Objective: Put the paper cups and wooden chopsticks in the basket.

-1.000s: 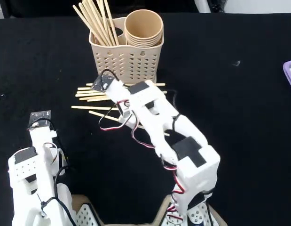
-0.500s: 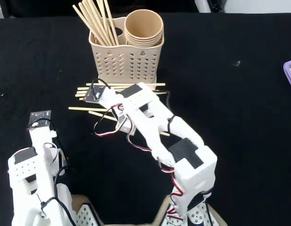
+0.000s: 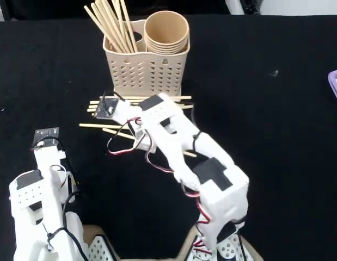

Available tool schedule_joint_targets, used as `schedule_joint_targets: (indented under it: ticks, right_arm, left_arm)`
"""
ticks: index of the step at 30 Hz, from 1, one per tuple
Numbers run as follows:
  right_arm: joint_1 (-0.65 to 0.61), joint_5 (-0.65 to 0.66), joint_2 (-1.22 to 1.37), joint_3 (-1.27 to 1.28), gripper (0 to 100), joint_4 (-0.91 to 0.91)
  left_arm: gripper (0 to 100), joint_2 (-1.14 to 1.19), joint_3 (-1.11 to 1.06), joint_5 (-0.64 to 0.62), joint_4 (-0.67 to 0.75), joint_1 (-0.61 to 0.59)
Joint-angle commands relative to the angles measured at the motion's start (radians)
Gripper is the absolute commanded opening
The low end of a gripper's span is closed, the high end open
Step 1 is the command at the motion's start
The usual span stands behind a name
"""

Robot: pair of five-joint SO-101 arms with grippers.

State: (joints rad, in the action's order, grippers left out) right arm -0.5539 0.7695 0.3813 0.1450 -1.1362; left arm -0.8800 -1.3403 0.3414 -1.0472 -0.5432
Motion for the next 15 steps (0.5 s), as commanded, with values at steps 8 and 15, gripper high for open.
schedule_joint_targets:
  ticks: [8,15]
  right_arm:
    - [0.008,0.035,0.120,-0.174,17.3,-0.057]
    - [0.012,-0.046,0.119,-0.219,1.0,-0.078]
  left_arm:
    - [17,-0.012,0.002,-0.005,0.014,0.013]
    - [17,-0.012,0.002,-0.005,0.014,0.013]
